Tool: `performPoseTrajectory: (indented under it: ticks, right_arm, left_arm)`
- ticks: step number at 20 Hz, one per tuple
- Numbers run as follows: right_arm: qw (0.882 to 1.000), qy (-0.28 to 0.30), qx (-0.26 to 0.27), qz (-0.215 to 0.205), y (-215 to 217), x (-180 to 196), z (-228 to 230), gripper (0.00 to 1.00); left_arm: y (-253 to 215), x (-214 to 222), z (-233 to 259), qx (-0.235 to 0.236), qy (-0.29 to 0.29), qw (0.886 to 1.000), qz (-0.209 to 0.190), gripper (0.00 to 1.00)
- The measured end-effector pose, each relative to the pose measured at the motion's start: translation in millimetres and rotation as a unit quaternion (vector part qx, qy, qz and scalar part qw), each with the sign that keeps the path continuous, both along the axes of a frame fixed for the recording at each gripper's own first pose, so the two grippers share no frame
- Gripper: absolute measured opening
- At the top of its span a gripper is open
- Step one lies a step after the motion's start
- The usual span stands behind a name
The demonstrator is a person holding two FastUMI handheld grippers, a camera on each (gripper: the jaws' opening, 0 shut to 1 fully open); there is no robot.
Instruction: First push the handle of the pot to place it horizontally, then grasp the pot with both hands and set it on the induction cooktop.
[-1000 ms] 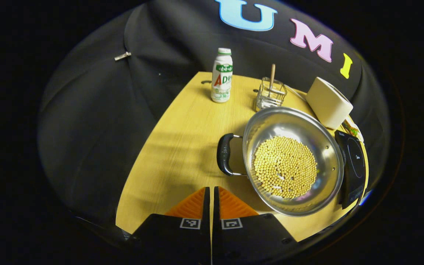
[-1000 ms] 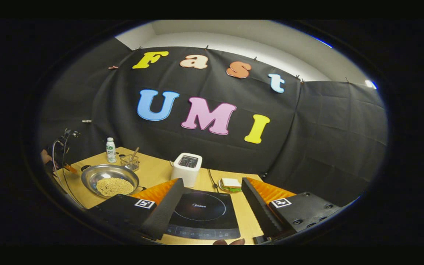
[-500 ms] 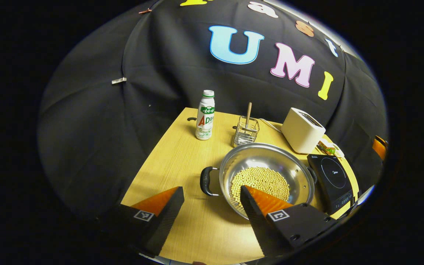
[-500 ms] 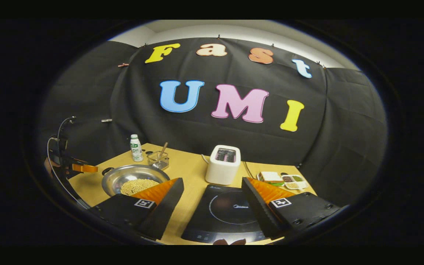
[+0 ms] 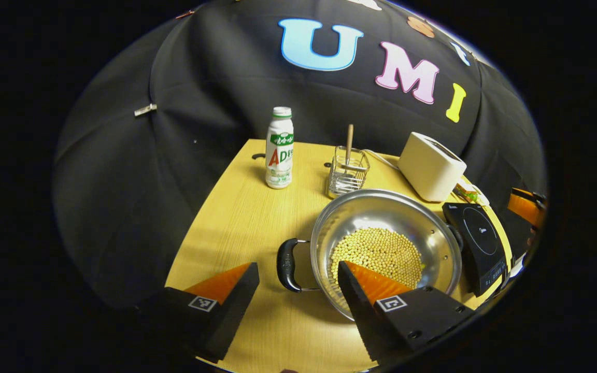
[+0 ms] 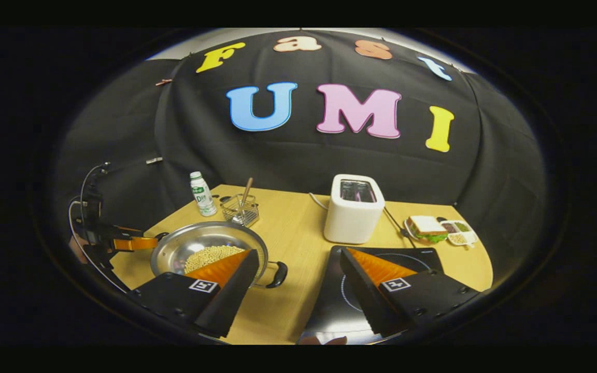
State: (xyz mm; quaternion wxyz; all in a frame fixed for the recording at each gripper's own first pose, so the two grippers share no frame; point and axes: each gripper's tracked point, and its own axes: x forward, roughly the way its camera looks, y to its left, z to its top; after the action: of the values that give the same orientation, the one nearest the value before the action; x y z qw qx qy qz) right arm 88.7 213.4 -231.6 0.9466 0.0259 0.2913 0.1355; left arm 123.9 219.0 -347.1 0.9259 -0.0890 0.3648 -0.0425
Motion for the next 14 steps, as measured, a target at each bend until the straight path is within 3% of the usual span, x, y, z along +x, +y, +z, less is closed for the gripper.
performPoseTrajectory:
  ticks: [6, 10, 14]
  right_arm:
    - [0.997, 0.079, -0.003, 0.01, 36.7, 4.4, -61.7, 0.99]
    - [0.991, 0.127, -0.015, 0.023, 55.3, 2.4, -103.4, 0.98]
    - [0.984, 0.176, -0.01, 0.012, 63.0, 7.0, -134.4, 1.0]
  left_arm:
    - [-7.8, 17.5, -28.0, -0.003, 0.027, 1.0, -0.006, 0.94]
    - [-11.6, 23.3, -36.0, -0.006, 0.029, 1.0, -0.01, 0.88]
    - [-12.1, 24.1, -46.5, -0.013, 0.036, 0.999, -0.01, 0.86]
